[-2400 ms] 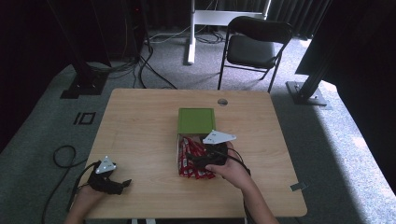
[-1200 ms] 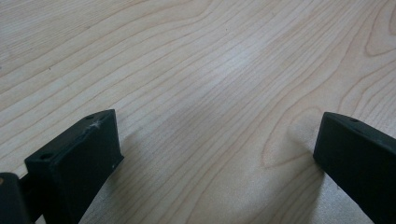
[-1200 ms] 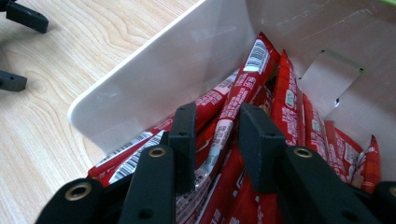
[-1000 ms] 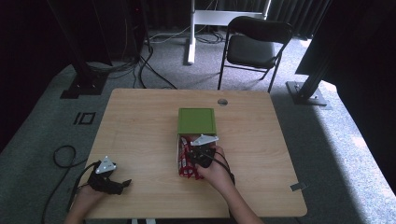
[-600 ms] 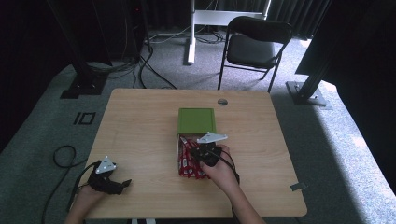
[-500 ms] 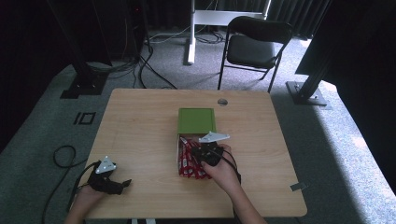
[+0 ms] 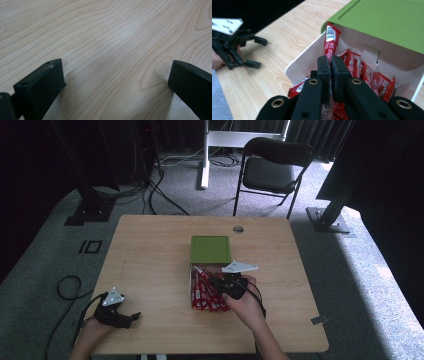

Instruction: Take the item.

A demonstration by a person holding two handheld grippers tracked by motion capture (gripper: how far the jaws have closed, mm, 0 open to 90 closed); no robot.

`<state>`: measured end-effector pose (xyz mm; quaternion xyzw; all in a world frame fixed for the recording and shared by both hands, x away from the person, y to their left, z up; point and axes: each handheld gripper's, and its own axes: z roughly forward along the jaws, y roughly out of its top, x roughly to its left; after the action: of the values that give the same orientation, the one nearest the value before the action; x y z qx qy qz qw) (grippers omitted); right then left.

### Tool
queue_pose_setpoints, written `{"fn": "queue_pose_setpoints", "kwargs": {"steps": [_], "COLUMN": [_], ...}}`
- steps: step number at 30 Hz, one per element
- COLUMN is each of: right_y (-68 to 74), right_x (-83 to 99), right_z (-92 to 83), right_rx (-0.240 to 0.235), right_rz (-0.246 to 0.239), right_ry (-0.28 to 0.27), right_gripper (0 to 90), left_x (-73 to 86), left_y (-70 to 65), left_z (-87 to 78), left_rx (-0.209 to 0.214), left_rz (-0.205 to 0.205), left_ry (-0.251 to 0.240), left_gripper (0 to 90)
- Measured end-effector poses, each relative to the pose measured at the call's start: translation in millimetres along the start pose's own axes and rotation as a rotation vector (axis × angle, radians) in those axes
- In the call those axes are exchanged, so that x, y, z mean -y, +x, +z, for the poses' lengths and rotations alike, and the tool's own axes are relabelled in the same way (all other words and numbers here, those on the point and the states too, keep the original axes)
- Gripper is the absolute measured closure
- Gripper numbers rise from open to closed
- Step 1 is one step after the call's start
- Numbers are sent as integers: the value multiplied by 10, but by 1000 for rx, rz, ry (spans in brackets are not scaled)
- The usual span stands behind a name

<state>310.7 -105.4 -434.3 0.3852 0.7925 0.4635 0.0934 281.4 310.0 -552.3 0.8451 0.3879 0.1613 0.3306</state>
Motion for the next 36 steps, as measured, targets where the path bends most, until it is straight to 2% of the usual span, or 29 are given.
{"fn": "queue_pose_setpoints", "kwargs": {"steps": [5, 7, 10, 12, 14, 18, 22, 25, 26, 27, 29, 30, 31, 33, 34, 36], "right_y": [-9, -21, -66, -93, -130, -234, -368, -470, -500, -529, -582, -606, -643, -696, -724, -771], "right_x": [-30, -48, -80, -104, -123, -167, -194, -202, -203, -194, -172, -159, -143, -105, -85, -31], "right_z": [-73, -112, -188, -235, -279, -386, -465, -503, -508, -513, -507, -501, -480, -441, -412, -352], "right_rx": [-30, -22, -26, 4, 6, 62, 113, 173, 198, 216, 268, 276, 296, 314, 315, 328], "right_rz": [11, 5, 33, 32, 50, 60, 97, 111, 104, 113, 122, 135, 137, 161, 168, 187], "right_ry": [-17, -30, -67, -87, -119, -166, -221, -250, -244, -264, -280, -295, -284, -296, -279, -279], "right_gripper": [867, 867, 867, 867, 867, 866, 866, 866, 866, 866, 866, 866, 866, 866, 866, 866], "left_x": [0, 0, 0, 0, 0, 0, 0, 0, 0, 0, 0, 0, 0, 0, 0, 0], "left_y": [-1, -1, -1, -1, 0, 0, 0, 0, 0, 1, 1, 1, 1, 1, 1, 0], "left_z": [0, 0, -1, 0, -1, 0, 0, 0, 0, 0, -1, -1, -1, -1, 0, 0], "left_rx": [1, 1, 1, 1, 1, 1, 1, 0, 0, 0, 0, 0, 0, 0, 0, 0], "left_rz": [-1, -1, -1, -1, -1, -1, 0, 0, 0, 1, 1, 1, 2, 2, 1, 0], "left_ry": [1, 1, 1, 1, 1, 1, 1, 1, 1, 1, 1, 2, 1, 2, 1, 0], "left_gripper": [15, 15, 15, 15, 15, 15, 14, 15, 15, 15, 15, 15, 15, 15, 15, 14]}}
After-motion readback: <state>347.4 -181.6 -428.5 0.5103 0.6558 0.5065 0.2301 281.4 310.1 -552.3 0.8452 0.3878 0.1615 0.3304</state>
